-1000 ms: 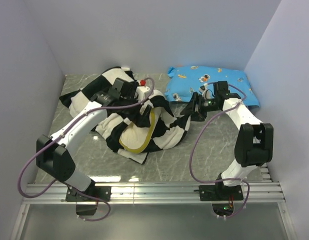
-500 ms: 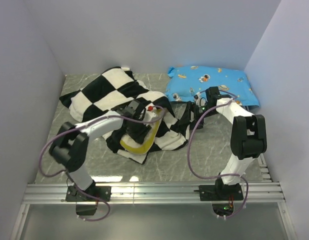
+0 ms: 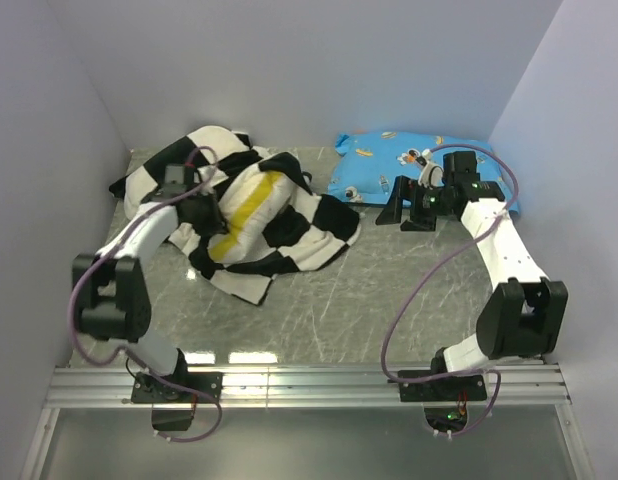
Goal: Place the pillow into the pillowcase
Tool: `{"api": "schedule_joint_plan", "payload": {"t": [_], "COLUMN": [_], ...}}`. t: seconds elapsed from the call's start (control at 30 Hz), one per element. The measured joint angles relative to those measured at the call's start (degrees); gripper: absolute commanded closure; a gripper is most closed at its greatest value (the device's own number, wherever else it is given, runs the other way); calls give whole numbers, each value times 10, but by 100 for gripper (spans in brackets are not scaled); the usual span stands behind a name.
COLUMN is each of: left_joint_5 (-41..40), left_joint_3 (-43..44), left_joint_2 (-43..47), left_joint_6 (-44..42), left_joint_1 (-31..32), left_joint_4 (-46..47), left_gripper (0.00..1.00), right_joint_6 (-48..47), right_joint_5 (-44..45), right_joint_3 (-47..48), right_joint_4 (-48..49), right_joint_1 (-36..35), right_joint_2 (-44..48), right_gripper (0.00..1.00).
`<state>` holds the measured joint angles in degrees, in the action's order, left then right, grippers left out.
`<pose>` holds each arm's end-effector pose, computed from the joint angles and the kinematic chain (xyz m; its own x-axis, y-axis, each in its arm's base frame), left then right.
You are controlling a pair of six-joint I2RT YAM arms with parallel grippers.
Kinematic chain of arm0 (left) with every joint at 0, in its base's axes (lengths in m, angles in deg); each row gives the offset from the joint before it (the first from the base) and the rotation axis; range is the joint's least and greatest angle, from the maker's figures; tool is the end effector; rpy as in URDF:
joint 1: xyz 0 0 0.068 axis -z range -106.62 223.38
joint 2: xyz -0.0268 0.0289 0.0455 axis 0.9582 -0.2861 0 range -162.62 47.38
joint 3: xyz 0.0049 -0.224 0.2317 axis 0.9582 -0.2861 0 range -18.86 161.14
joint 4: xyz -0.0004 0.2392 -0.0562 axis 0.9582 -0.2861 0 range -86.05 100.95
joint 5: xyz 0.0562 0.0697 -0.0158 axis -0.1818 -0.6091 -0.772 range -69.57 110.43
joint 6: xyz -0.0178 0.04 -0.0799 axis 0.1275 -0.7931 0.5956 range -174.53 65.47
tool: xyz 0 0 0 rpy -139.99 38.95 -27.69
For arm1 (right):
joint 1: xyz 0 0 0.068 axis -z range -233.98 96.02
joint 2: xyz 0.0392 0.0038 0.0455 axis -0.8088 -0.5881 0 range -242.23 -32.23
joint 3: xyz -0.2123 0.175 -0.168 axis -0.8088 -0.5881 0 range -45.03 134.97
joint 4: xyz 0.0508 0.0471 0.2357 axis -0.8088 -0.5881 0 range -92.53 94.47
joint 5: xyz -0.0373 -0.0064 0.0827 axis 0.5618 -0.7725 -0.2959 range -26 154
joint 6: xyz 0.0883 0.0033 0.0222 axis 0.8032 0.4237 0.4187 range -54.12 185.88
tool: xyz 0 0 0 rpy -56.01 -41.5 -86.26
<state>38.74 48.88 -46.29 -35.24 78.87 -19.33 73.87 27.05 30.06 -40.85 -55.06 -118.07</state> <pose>0.3517 -0.0595 0.2560 -0.8682 -0.2317 -0.4388 -0.0235 0.9025 -0.4301 0.3091 0.0549 0.3285 -0.8703 0.0948 -0.4833 -0.2317 0.7871 0.5716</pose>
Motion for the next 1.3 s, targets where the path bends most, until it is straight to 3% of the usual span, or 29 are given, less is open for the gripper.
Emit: {"api": "schedule_joint_plan", "payload": {"t": [0.1,0.23,0.37,0.53,0.73,1.0,1.07,1.1,1.13,1.17,1.2,1.3], "left_joint_5": [-8,-12,-1,43,78,87,86,86,83,77,69,18], "left_joint_3": [-26,-37,-2,70,116,110,104,101,99,98,97,98], "left_joint_2": [77,104,30,-75,-113,-108,-104,-102,-100,-98,-97,-94], "left_joint_6": [39,75,103,136,163,163,163,163,163,160,158,140], "left_joint_1": [-30,11,65,89,93,92,92,92,92,93,93,94], "left_joint_4": [3,21,28,35,59,75,78,79,80,79,76,53], "left_gripper": [100,100,100,100,100,100,100,100,100,100,100,100], "right_joint_6": [1,28,85,168,295,411,425,431,433,428,424,400], "right_joint_5": [-7,-66,-114,-122,-65,49,71,80,86,89,89,54], "right_joint_3": [-18,-66,-138,-172,-179,-149,-129,-119,-110,-103,-99,-99], "right_joint_4": [5,42,116,222,370,467,482,487,493,503,511,511], "right_joint_1": [-8,-45,-130,-240,-288,-306,-311,-313,-313,-314,-314,-314], "right_joint_2": [17,0,-31,-58,-118,-231,-248,-257,-268,-278,-288,-297], "right_gripper": [12,15,13,7,6,12,18,27,64,93,100,100]}}
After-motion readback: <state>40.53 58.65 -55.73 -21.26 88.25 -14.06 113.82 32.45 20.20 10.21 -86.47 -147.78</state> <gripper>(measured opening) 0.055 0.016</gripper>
